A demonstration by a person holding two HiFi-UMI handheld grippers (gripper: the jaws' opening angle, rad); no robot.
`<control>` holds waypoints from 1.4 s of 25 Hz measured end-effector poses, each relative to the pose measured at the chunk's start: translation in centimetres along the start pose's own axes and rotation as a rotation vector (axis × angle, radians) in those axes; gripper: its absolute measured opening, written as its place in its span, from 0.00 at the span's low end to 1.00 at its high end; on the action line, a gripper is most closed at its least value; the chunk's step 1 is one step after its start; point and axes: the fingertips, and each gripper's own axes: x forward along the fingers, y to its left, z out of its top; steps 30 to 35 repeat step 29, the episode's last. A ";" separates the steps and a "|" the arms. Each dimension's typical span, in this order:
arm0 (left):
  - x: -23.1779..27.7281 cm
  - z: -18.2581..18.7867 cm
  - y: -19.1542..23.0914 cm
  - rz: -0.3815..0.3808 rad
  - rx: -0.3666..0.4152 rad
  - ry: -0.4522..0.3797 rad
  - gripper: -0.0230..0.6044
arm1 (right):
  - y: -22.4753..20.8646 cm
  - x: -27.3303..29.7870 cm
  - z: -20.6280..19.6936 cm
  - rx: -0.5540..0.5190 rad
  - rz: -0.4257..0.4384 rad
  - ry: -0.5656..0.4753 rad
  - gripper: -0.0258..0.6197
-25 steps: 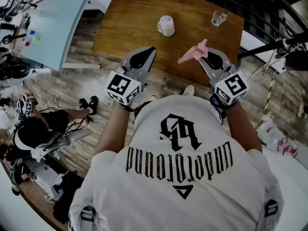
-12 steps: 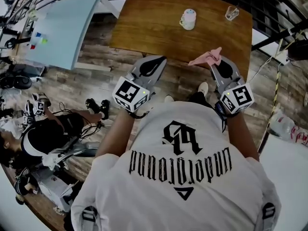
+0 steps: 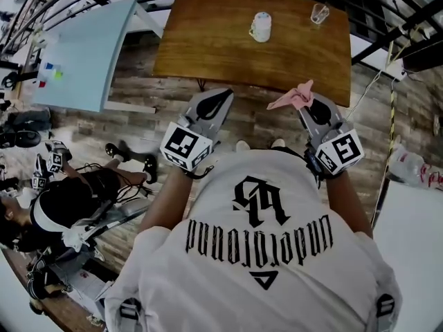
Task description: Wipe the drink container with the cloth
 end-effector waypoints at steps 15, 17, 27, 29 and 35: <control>0.4 1.2 -1.1 0.000 -0.004 -0.030 0.12 | 0.3 -1.4 1.1 0.010 -0.020 -0.014 0.11; 0.1 1.3 -1.0 -0.007 -0.005 -0.038 0.12 | 0.6 -1.2 1.1 0.016 -0.021 -0.013 0.11; 0.0 0.2 -1.9 -0.047 -0.007 -0.033 0.12 | 1.7 -1.1 0.7 0.009 -0.011 -0.021 0.11; 0.2 -0.1 -2.4 -0.049 -0.006 -0.033 0.12 | 1.7 -1.4 0.3 0.005 -0.008 -0.020 0.11; 0.2 -0.1 -2.4 -0.049 -0.006 -0.033 0.12 | 1.7 -1.4 0.3 0.005 -0.008 -0.020 0.11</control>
